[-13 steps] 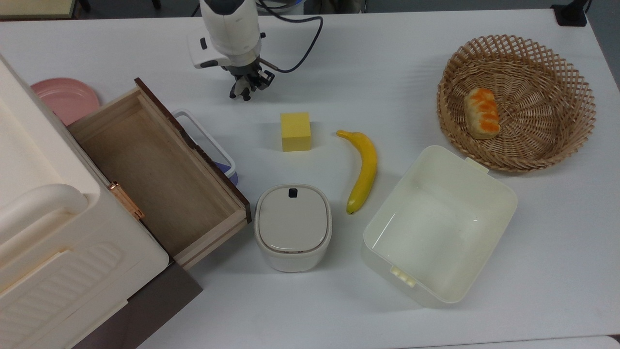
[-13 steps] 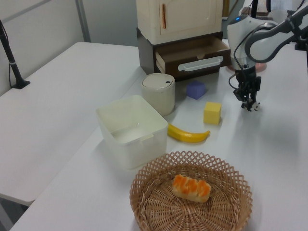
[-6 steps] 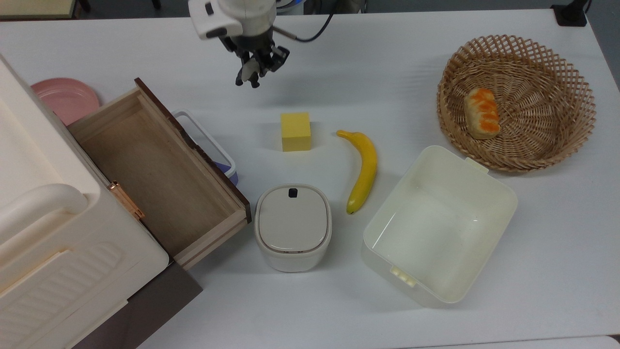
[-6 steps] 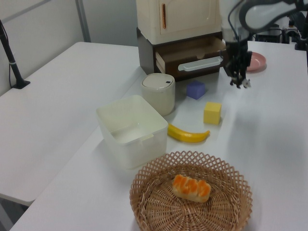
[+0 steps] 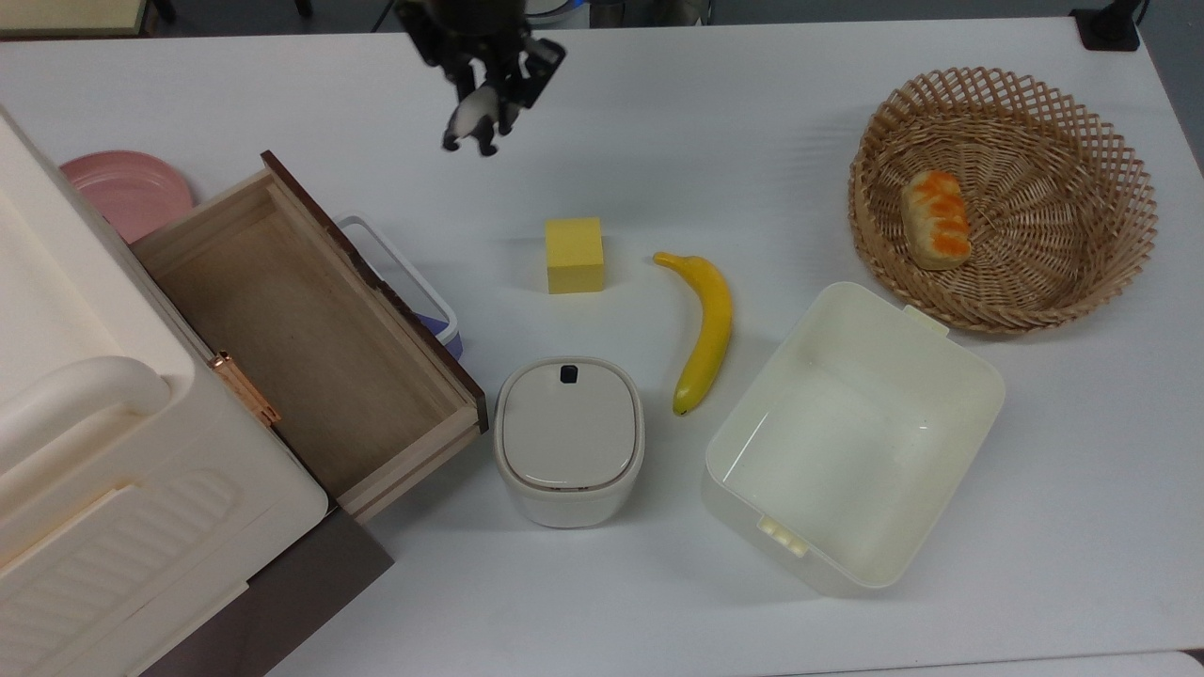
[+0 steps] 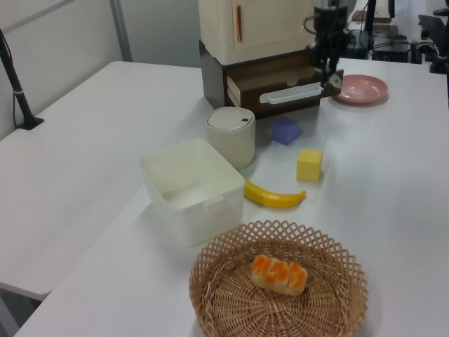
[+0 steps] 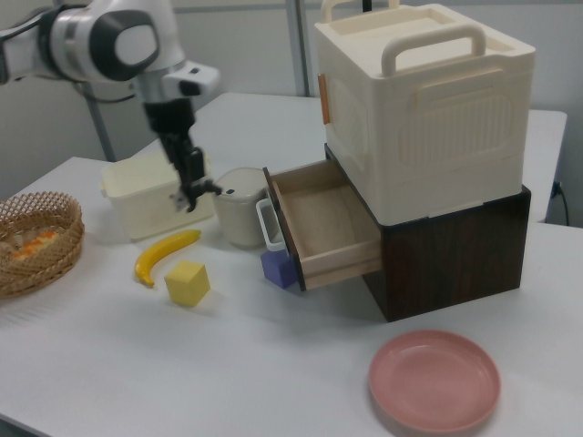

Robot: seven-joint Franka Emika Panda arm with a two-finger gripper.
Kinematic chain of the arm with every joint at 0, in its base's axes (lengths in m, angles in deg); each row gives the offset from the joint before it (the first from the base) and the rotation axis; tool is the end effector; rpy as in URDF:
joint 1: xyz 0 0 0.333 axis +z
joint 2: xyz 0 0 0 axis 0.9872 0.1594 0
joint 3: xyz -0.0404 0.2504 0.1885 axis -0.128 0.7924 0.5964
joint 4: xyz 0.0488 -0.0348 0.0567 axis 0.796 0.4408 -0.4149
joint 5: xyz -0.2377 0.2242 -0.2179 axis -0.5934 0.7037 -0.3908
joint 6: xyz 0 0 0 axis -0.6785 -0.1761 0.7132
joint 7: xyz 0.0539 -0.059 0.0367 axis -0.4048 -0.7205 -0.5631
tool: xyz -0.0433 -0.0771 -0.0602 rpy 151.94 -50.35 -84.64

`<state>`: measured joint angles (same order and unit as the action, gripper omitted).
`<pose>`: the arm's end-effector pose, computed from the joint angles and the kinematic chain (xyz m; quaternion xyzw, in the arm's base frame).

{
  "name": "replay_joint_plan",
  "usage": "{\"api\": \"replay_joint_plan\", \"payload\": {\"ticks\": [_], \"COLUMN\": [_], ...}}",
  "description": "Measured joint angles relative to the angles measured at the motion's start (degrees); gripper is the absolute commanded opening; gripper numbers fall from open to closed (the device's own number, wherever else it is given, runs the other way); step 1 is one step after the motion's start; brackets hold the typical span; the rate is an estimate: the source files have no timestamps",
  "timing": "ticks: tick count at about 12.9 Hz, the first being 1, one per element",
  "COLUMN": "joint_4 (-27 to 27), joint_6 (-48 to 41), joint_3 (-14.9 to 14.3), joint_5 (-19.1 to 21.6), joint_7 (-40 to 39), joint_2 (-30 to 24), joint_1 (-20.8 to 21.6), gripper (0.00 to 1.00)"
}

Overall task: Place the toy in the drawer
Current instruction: 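Carry the panda figurine over the open wooden drawer and lower it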

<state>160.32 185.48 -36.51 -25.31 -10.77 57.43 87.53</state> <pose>0.5844 0.0130 0.5644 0.9741 -0.2256 0.0053 0.0138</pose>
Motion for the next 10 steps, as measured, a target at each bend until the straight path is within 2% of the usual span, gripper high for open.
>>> {"api": "replay_joint_plan", "payload": {"ticks": [2, 4, 7, 10], "joint_4": [-8.88, -14.58, -16.02, -16.02], "joint_6": [0.02, 2.15, 9.44, 14.35], "joint_3": [-0.37, -0.60, -0.80, -0.87], "joint_5": [2.40, 3.15, 6.72, 7.64], "joint_7": [-0.04, -0.08, 0.09, 1.26], "joint_2": [6.29, 11.31, 14.09, 17.68], "joint_1": [-4.55, -8.30, -12.52, -15.00], "gripper": [0.16, 0.17, 0.18, 0.18]}}
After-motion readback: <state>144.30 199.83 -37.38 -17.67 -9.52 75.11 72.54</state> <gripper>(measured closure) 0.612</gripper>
